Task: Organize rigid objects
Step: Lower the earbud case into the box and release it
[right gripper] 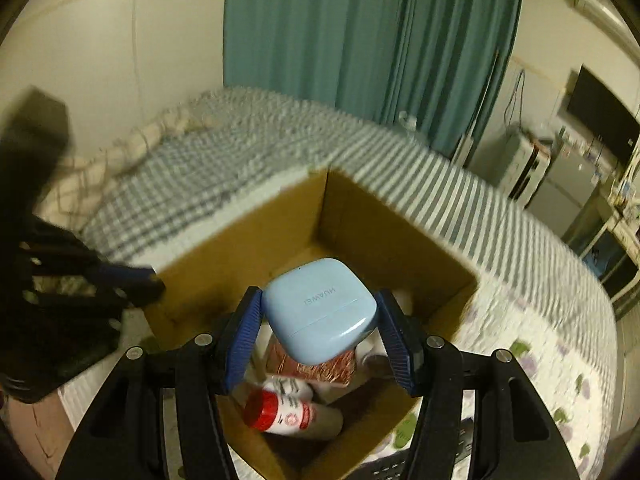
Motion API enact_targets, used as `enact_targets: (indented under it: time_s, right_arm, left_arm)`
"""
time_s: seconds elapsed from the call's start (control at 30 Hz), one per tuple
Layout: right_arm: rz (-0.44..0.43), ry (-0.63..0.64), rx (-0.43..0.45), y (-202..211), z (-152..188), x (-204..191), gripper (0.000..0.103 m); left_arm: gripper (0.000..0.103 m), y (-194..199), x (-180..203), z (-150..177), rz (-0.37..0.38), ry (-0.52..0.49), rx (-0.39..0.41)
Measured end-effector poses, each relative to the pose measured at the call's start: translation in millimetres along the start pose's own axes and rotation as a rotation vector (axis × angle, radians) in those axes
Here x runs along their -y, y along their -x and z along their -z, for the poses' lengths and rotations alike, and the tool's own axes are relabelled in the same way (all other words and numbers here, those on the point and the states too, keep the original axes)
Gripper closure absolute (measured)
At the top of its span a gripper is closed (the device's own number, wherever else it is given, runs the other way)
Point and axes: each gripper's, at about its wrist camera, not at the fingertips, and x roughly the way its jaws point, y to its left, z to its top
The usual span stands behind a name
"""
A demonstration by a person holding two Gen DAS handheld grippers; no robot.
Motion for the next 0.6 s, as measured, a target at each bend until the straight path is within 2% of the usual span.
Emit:
enact_targets:
  time_s: [0.17,0.27,0.3,0.33,0.37,0.6]
  right_arm:
    - [-0.006,-0.049,-0.024,-14.6,6.2,7.4,0.046]
    - [-0.058,-0.125,-0.012,-14.9,5.4,16.6,0.045]
    - [-0.067,-0.135,-0.014,-15.4,4.8,17.6,0.041]
    - [-0.07,-0.142,-0.003,-11.5,4.6,17.9,0.023]
    - [-0.06,-0.148,0.025,-5.0,5.0,18.9,0.012]
    - [0.057,-0.126,0.091,47.0,-2.2,31.9,0.012]
  left_arm:
    - [0.096,-0.2,0.6,-0.6,0.001,0.0,0.0]
    - [0.096,-0.3,0.9,-0.8,0.002,0.0,0.001]
    - [0.096,-0.3,1.0,-0.6,0.002,0.0,0.001]
    - [0.096,-0.1,1.0,-0.6,0.002,0.0,0.001]
    - [0.096,-0.4,1.0,-0.8,0.004,0.0,0.002]
    - [0.096,-2.3,3.5,-0.4,0.002,0.0,0.006]
